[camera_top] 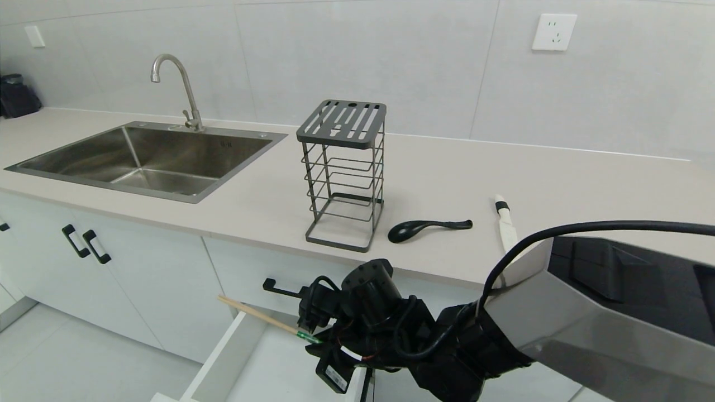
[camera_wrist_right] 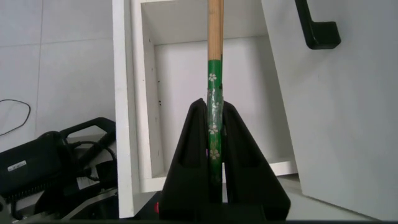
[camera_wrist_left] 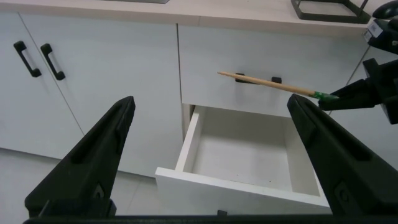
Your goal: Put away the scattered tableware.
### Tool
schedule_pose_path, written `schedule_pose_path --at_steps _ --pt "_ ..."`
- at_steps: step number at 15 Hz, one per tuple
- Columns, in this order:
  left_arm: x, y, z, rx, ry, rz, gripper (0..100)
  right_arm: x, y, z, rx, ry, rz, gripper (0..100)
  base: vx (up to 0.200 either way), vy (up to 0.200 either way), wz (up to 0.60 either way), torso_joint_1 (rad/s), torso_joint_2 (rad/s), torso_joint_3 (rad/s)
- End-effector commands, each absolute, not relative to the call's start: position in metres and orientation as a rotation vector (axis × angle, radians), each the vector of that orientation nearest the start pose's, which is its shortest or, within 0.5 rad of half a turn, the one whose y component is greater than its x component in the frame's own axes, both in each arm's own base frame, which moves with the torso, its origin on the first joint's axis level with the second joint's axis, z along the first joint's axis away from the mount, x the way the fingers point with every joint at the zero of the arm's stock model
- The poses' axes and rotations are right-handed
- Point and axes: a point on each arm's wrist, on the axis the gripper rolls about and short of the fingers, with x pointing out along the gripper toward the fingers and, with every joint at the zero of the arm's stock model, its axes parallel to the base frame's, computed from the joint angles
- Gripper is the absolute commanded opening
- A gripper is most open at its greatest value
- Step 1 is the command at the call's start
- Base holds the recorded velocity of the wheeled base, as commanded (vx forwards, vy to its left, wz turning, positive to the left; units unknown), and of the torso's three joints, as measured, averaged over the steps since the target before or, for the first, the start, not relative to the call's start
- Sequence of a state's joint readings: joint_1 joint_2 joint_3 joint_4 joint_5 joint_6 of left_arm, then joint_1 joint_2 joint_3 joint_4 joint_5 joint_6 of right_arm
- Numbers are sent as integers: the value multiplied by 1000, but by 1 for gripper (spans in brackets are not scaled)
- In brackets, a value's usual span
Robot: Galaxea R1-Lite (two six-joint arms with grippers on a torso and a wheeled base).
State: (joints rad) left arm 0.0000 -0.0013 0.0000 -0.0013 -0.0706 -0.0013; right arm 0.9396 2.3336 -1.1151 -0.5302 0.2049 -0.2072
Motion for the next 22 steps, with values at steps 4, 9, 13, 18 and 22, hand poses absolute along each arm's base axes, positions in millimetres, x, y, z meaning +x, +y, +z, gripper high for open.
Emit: schedule_pose_path --at_steps 4,9,13,18,22 --pt "-23 -2 76 -1 -1 -71 100 248 349 6 -467 534 1188 0 0 0 0 -120 223 106" --pt "-23 -2 76 -1 -1 -71 100 249 351 1 -473 539 1189 0 0 0 0 -67 129 64" --pt "-23 -2 76 -1 -1 -71 100 253 356 -4 -472 534 1191 0 0 0 0 -192 369 171" --pt "-23 -2 76 -1 -1 -71 100 254 358 -8 -473 539 1189 0 0 0 0 -247 426 187" --pt "-23 -2 76 -1 -1 -71 100 260 365 -9 -466 516 1192 0 0 0 0 -255 343 115"
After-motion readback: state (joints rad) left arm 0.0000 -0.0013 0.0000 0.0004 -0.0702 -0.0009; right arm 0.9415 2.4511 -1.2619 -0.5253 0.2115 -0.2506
